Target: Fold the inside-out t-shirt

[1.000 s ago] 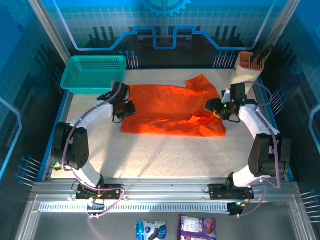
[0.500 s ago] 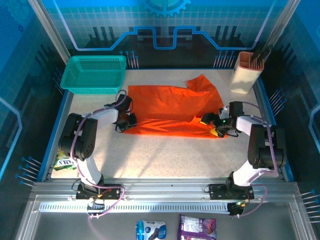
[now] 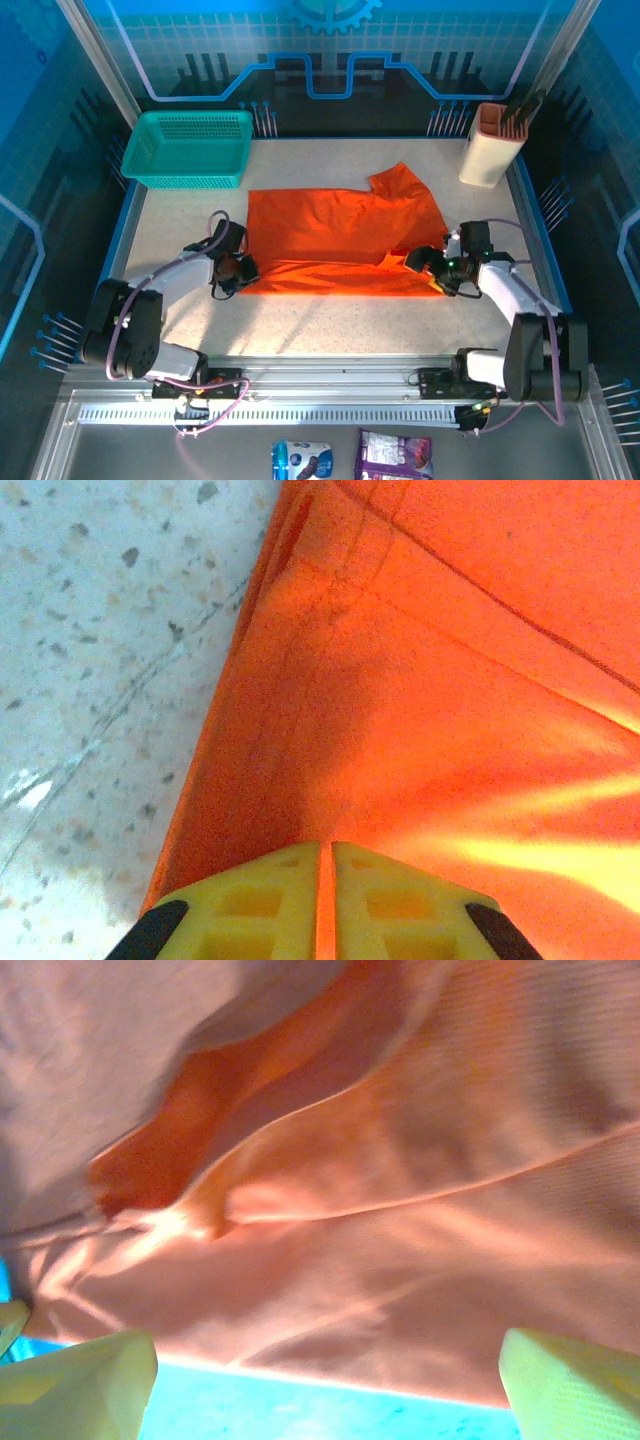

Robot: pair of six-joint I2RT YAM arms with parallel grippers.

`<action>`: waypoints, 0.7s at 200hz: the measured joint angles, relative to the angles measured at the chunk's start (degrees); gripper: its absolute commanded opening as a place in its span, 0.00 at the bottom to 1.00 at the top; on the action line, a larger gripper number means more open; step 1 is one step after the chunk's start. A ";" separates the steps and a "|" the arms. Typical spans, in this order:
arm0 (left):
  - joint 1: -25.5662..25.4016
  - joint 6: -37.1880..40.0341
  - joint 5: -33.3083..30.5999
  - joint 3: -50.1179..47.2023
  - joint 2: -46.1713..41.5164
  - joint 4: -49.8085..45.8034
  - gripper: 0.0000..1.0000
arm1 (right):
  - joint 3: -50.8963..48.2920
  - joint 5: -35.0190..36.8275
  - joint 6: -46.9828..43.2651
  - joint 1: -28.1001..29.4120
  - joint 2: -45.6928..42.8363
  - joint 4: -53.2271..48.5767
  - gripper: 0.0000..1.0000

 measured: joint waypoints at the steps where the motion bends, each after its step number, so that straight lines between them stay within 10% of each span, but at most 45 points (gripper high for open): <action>1: 0.00 0.00 0.07 0.00 -0.24 -0.02 0.14 | 0.04 -0.04 0.04 0.24 -0.09 -0.02 0.89; 57: -0.02 -0.59 2.08 1.27 -3.37 -0.83 0.18 | 6.64 -0.46 5.66 14.16 9.18 4.92 0.90; 140: -1.11 -1.33 3.15 1.60 -3.98 -0.92 0.19 | 19.98 -4.59 10.78 15.58 28.02 21.44 0.87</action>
